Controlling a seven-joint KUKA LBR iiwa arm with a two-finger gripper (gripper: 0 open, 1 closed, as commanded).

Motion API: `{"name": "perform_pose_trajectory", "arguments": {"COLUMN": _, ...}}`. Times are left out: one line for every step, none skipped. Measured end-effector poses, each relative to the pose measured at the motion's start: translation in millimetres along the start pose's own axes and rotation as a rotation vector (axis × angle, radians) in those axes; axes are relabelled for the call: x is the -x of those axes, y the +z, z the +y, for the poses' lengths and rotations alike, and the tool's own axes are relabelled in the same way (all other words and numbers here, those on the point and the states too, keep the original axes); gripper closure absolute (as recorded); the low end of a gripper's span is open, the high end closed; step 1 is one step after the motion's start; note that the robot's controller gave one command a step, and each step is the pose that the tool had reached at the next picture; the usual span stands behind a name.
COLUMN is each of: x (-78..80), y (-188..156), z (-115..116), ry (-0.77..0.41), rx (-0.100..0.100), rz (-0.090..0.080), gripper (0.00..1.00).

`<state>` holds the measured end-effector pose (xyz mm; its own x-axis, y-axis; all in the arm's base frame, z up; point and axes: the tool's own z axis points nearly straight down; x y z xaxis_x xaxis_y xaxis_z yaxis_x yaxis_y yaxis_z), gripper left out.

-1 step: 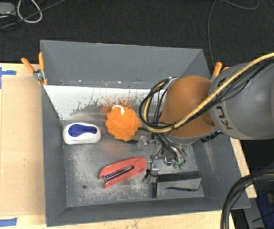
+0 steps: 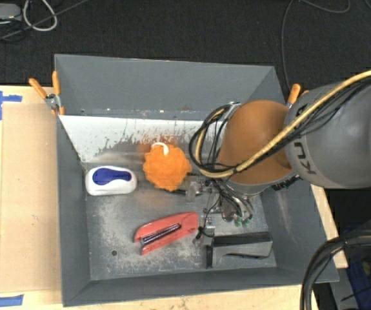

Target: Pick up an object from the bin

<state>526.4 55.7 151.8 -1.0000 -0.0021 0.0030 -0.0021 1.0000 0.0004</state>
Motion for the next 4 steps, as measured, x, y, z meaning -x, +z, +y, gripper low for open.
{"name": "perform_pose_trajectory", "arguments": {"x": 14.5, "y": 72.9, "z": 20.2, "ry": -0.056, "rx": 0.0, "rz": 0.0, "gripper": 0.0}}
{"name": "perform_pose_trajectory", "arguments": {"x": 7.6, "y": 55.1, "z": 27.2, "ry": -0.065, "rx": 0.0, "rz": -0.001, "gripper": 0.0}}
{"name": "perform_pose_trajectory", "arguments": {"x": -0.2, "y": 48.2, "z": 38.6, "ry": -0.179, "rx": 0.001, "rz": 0.005, "gripper": 0.0}}
{"name": "perform_pose_trajectory", "arguments": {"x": 10.7, "y": 77.8, "z": 28.3, "ry": 0.03, "rx": 0.001, "rz": 0.001, "gripper": 0.0}}
